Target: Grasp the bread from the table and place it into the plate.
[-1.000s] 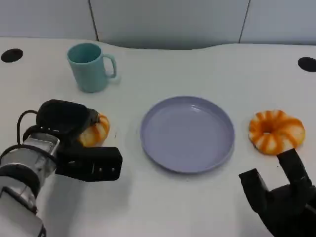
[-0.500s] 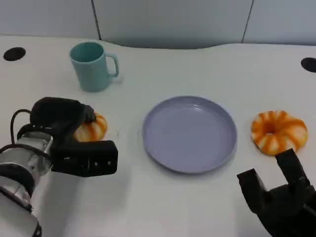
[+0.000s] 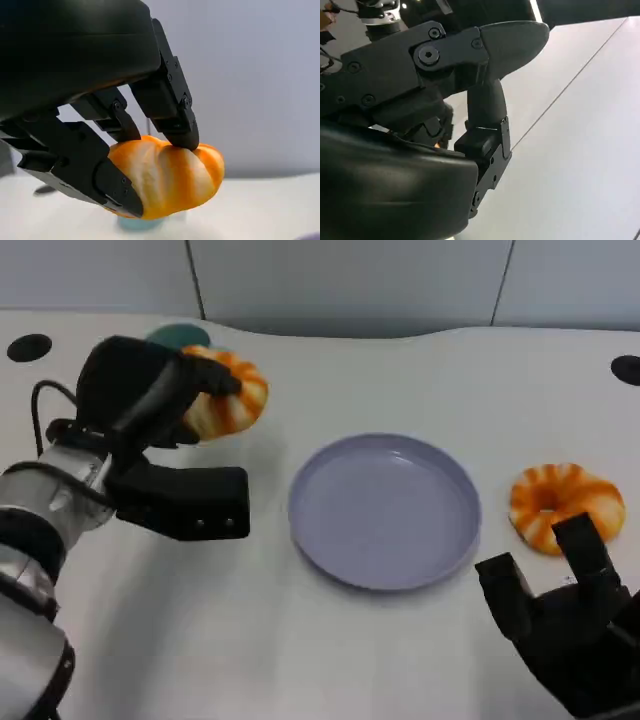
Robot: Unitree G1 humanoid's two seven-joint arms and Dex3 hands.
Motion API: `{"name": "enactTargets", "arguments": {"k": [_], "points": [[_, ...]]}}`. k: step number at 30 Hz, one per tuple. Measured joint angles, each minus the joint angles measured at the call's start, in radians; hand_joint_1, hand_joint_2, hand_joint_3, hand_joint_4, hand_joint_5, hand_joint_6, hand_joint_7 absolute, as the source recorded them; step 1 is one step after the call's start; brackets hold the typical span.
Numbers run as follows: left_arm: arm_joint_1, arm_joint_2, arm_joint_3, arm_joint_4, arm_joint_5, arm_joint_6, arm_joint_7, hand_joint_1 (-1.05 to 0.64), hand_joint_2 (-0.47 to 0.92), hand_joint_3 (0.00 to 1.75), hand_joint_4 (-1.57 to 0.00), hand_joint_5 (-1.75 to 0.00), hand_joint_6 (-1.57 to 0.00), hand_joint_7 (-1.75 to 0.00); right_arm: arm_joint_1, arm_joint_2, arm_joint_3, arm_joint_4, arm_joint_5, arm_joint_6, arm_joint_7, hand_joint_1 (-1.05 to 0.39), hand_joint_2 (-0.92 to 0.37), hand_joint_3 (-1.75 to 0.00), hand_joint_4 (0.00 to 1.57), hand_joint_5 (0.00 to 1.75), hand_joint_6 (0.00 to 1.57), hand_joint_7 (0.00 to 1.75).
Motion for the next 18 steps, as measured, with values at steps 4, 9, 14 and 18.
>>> {"name": "enactTargets", "arguments": {"k": [4, 9, 14, 18], "points": [[-0.038, -0.004, -0.022, -0.002, 0.022, -0.012, 0.018, -0.09, 0.70, 0.00, -1.21, -0.62, -1.27, 0.00, 0.000, 0.001, -0.008, 0.000, -0.001, 0.005, -0.003, -0.60, -0.92, -0.16, 0.92, 1.75, 0.67, 1.75], [-0.096, -0.062, -0.066, -0.004, 0.045, -0.032, 0.001, -0.04, 0.72, 0.00, -1.23, -0.19, -1.21, -0.02, -0.016, 0.005, -0.006, 0.010, -0.004, 0.006, -0.008, -0.60, -0.92, -0.14, 0.93, 1.75, 0.69, 1.75], [-0.132, -0.113, -0.090, -0.005, 0.064, -0.058, 0.001, -0.05, 0.72, 0.00, -1.26, -0.14, -1.22, -0.01, -0.020, 0.009, -0.006, 0.016, -0.004, 0.006, -0.008, -0.60, -0.92, -0.14, 0.92, 1.75, 0.69, 1.75], [-0.152, -0.159, -0.125, 0.008, 0.089, -0.034, 0.003, -0.07, 0.72, 0.00, -1.29, -0.13, -1.22, -0.01, -0.018, 0.010, -0.008, 0.019, -0.006, -0.018, -0.005, -0.61, -0.92, -0.16, 0.89, 1.75, 0.66, 1.75]]}}
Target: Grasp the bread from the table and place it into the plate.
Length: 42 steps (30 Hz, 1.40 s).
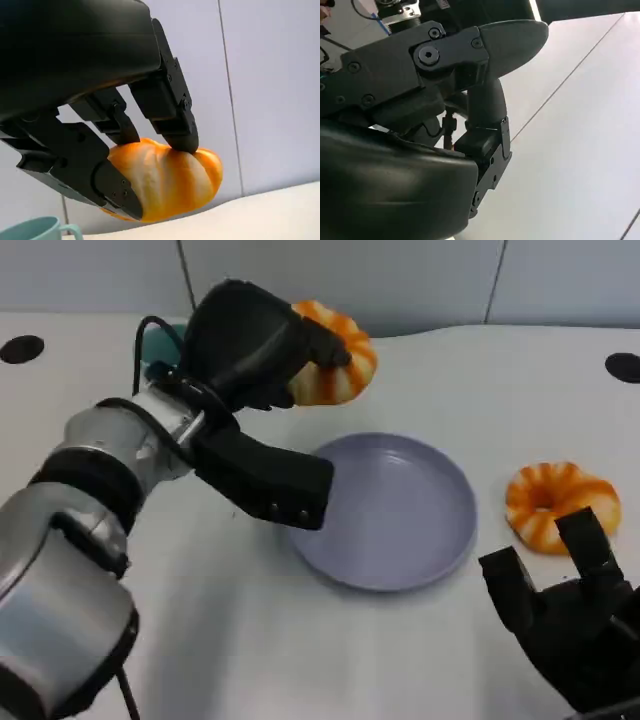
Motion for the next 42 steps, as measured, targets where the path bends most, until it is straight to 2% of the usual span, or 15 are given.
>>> {"name": "enactTargets", "arguments": {"k": [4, 10, 12, 14, 16, 22, 41, 42], "points": [[0.001, -0.073, -0.040, 0.012, 0.025, -0.002, 0.003, -0.10, 0.72, 0.00, -1.34, -0.15, -1.23, -0.01, 0.005, 0.000, 0.004, 0.000, -0.009, -0.029, 0.002, -0.61, -0.92, -0.16, 0.89, 1.75, 0.66, 1.75], [0.001, -0.101, -0.067, 0.021, 0.045, -0.006, 0.015, -0.14, 0.76, 0.01, -1.32, -0.14, -1.18, 0.00, 0.040, 0.000, 0.007, -0.018, -0.006, -0.032, -0.002, -0.60, -0.92, -0.17, 0.89, 1.75, 0.65, 1.75], [0.002, -0.104, -0.066, 0.026, 0.038, -0.015, -0.009, -0.18, 0.77, 0.01, -1.21, -0.09, -1.06, 0.00, 0.046, 0.000, 0.009, -0.028, -0.003, -0.033, -0.004, -0.61, -0.92, -0.18, 0.89, 1.75, 0.65, 1.75], [0.006, -0.108, -0.054, 0.029, 0.012, -0.036, -0.080, -0.34, 0.79, 0.01, -0.95, -0.02, -0.85, 0.00, 0.049, 0.000, 0.016, -0.029, -0.003, -0.036, -0.004, -0.61, -0.92, -0.18, 0.89, 1.75, 0.65, 1.75], [0.013, -0.110, -0.048, 0.030, 0.004, -0.041, -0.136, -0.38, 0.80, 0.01, -0.88, 0.00, -0.80, 0.00, 0.052, 0.000, 0.026, -0.029, -0.002, -0.037, -0.004, -0.61, -0.92, -0.18, 0.90, 1.75, 0.65, 1.75], [0.020, -0.110, -0.041, 0.029, 0.001, -0.041, -0.176, -0.40, 0.80, 0.01, -0.85, 0.00, -0.78, 0.00, 0.054, -0.001, 0.038, -0.029, 0.004, -0.039, -0.004, -0.61, -0.92, -0.18, 0.90, 1.75, 0.66, 1.75], [0.020, -0.110, -0.038, 0.027, 0.001, -0.041, -0.181, -0.40, 0.80, 0.00, -0.85, 0.00, -0.78, 0.00, 0.056, -0.001, 0.040, -0.029, 0.006, -0.047, -0.004, -0.61, -0.92, -0.18, 0.90, 1.75, 0.66, 1.75], [0.020, -0.110, -0.038, 0.027, 0.001, -0.041, -0.181, -0.46, 0.83, 0.01, -0.73, 0.00, -0.69, 0.00, 0.056, -0.001, 0.040, -0.029, 0.006, -0.047, -0.004, -0.61, -0.92, -0.18, 0.90, 1.75, 0.66, 1.75]]}}
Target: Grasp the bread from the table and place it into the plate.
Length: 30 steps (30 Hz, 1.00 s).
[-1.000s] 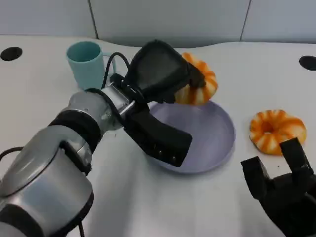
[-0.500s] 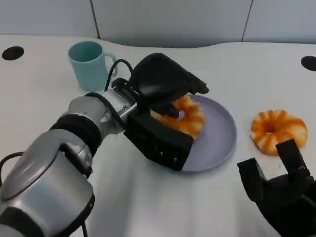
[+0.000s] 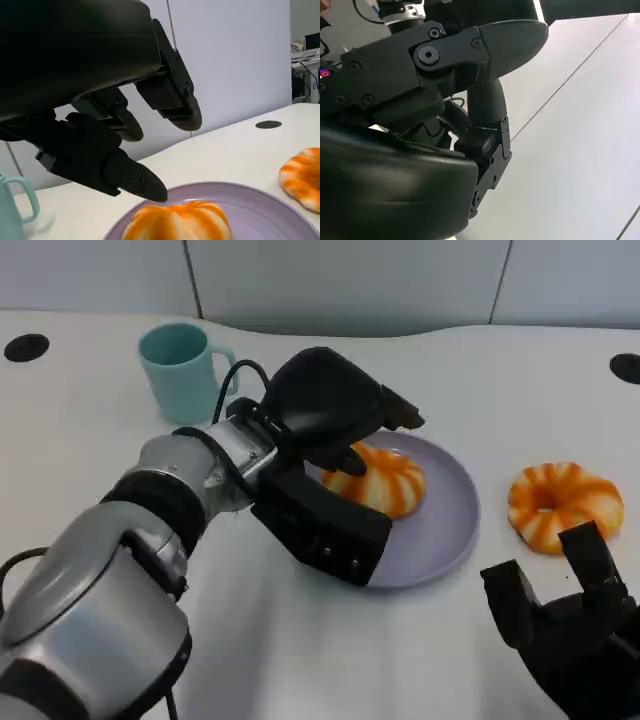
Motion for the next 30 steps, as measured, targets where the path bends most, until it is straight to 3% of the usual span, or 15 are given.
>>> {"name": "enactTargets", "arguments": {"k": [1, 4, 6, 9, 30], "points": [[0.000, 0.000, 0.000, 0.000, 0.000, 0.003, -0.003, -0.73, 0.88, 0.18, -0.43, 0.00, -0.42, 0.00, 0.000, 0.000, 0.000, 0.000, 0.000, 0.000, 0.000, -0.61, -0.92, -0.18, 0.90, 1.75, 0.66, 1.75], [0.003, 0.084, -0.009, -0.072, 0.024, 0.018, -0.050, -0.89, 0.92, 0.30, -0.25, 0.00, -0.25, -0.01, 0.003, 0.000, 0.011, 0.001, -0.001, -0.001, 0.003, -0.60, -0.92, -0.19, 0.90, 1.75, 0.66, 1.75], [-0.003, 0.159, -0.008, -0.112, 0.031, 0.038, -0.067, -0.91, 0.92, 0.32, -0.23, 0.00, -0.23, -0.01, 0.012, -0.001, 0.010, 0.003, -0.001, -0.004, 0.003, -0.60, -0.92, -0.19, 0.90, 1.75, 0.66, 1.75], [-0.001, 0.207, -0.006, -0.135, 0.031, 0.062, -0.084, -0.91, 0.92, 0.32, -0.23, 0.00, -0.23, -0.01, 0.015, -0.001, 0.013, 0.004, -0.001, -0.005, 0.003, -0.60, -0.92, -0.19, 0.90, 1.75, 0.66, 1.75], [0.013, 0.204, -0.006, -0.175, 0.031, 0.063, -0.110, -0.91, 0.92, 0.32, -0.23, 0.00, -0.23, 0.00, 0.013, -0.001, 0.030, 0.004, 0.000, -0.008, 0.005, -0.60, -0.92, -0.19, 0.90, 1.75, 0.66, 1.75]]}}
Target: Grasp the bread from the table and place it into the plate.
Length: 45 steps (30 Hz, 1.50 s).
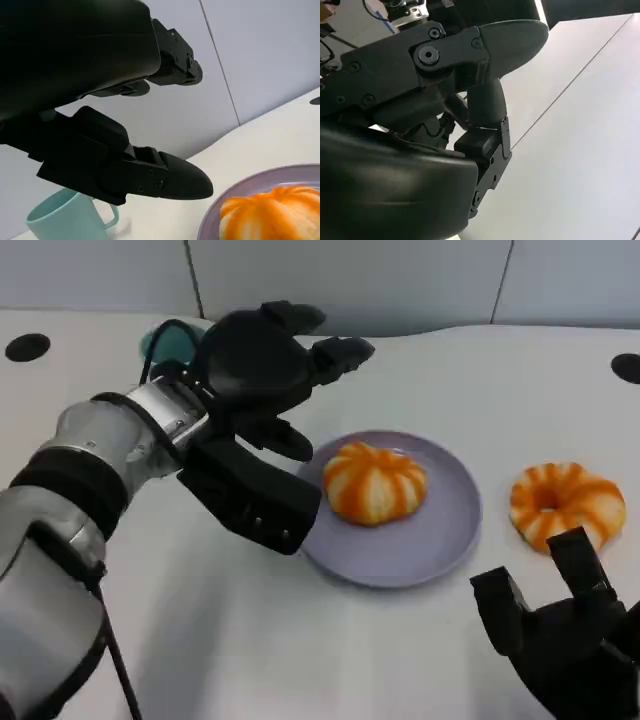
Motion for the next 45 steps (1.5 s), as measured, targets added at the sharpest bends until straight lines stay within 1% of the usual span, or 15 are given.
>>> {"name": "enactTargets", "arguments": {"k": [1, 2, 3, 6, 8, 9, 11, 14, 19, 38, 39, 41, 45], "points": [[0.000, 0.000, 0.000, 0.000, 0.000, 0.000, 0.000, -0.92, 0.91, 0.17, -0.30, -0.02, -0.29, -0.01, 0.000, 0.000, 0.000, 0.000, 0.000, 0.000, 0.000, -0.60, -0.92, -0.21, 0.90, 1.75, 0.65, 1.75], [0.034, 0.029, 0.027, -0.050, -0.017, -0.021, 0.003, -0.93, 0.91, 0.11, -0.33, -0.03, -0.31, -0.01, -0.004, 0.000, 0.004, 0.003, -0.002, 0.000, 0.000, -0.60, -0.92, -0.22, 0.90, 1.75, 0.65, 1.75], [0.103, 0.085, 0.078, -0.132, -0.066, -0.069, 0.024, -0.93, 0.91, 0.07, -0.34, -0.03, -0.32, -0.01, -0.004, -0.001, 0.013, 0.002, -0.002, 0.001, 0.003, -0.60, -0.92, -0.22, 0.90, 1.75, 0.65, 1.75], [0.328, 0.248, 0.208, -0.354, -0.164, -0.196, 0.057, -0.93, 0.92, 0.03, -0.36, -0.03, -0.33, -0.01, 0.010, -0.001, 0.009, 0.003, -0.003, -0.001, 0.003, -0.60, -0.92, -0.22, 0.90, 1.75, 0.65, 1.75], [0.487, 0.367, 0.298, -0.479, -0.207, -0.232, 0.056, -0.93, 0.92, 0.03, -0.36, -0.03, -0.33, -0.01, 0.015, -0.001, 0.009, 0.005, -0.003, -0.003, 0.003, -0.60, -0.92, -0.23, 0.90, 1.75, 0.65, 1.75], [0.536, 0.407, 0.332, -0.513, -0.220, -0.232, 0.050, -0.93, 0.92, 0.03, -0.36, -0.03, -0.33, -0.01, 0.020, -0.001, 0.007, 0.005, -0.003, -0.009, 0.003, -0.60, -0.92, -0.23, 0.90, 1.75, 0.65, 1.75], [0.578, 0.444, 0.378, -0.554, -0.229, -0.219, 0.033, -0.93, 0.92, 0.03, -0.36, -0.02, -0.33, 0.00, 0.019, -0.001, 0.012, 0.007, -0.004, -0.009, 0.003, -0.60, -0.92, -0.23, 0.90, 1.75, 0.65, 1.75], [0.593, 0.442, 0.409, -0.605, -0.243, -0.213, 0.006, -0.93, 0.92, 0.02, -0.36, -0.02, -0.33, 0.00, 0.015, -0.001, 0.021, 0.007, -0.005, -0.009, 0.003, -0.60, -0.92, -0.23, 0.90, 1.75, 0.65, 1.75], [0.596, 0.414, 0.429, -0.636, -0.243, -0.213, -0.022, -0.93, 0.92, 0.02, -0.36, -0.02, -0.34, 0.00, 0.023, -0.001, 0.017, 0.008, -0.004, -0.010, 0.003, -0.60, -0.92, -0.23, 0.90, 1.75, 0.65, 1.75], [0.609, 0.406, 0.460, -0.639, -0.242, -0.213, -0.050, -0.93, 0.92, 0.02, -0.37, -0.01, -0.34, 0.00, 0.025, -0.001, 0.018, 0.009, -0.004, -0.010, 0.003, -0.60, -0.92, -0.23, 0.90, 1.75, 0.65, 1.75], [0.609, 0.406, 0.461, -0.639, -0.242, -0.213, -0.051, -0.88, 0.92, 0.13, -0.38, -0.01, -0.34, 0.00, 0.025, -0.001, 0.018, 0.009, -0.004, -0.010, 0.003, -0.61, -0.92, -0.19, 0.91, 1.75, 0.67, 1.75], [0.658, 0.388, 0.485, -0.639, -0.378, -0.242, -0.090, -0.85, 0.92, 0.20, -0.38, -0.01, -0.34, 0.00, 0.013, -0.002, 0.019, 0.025, -0.004, -0.007, 0.003, -0.61, -0.92, -0.17, 0.92, 1.75, 0.69, 1.75], [0.827, 0.306, 0.505, -0.639, -0.703, -0.318, -0.218, -0.85, 0.92, 0.22, -0.38, -0.01, -0.34, 0.00, -0.027, -0.001, 0.016, 0.062, -0.003, 0.010, 0.003, -0.61, -0.92, -0.16, 0.92, 1.75, 0.69, 1.75]]}}
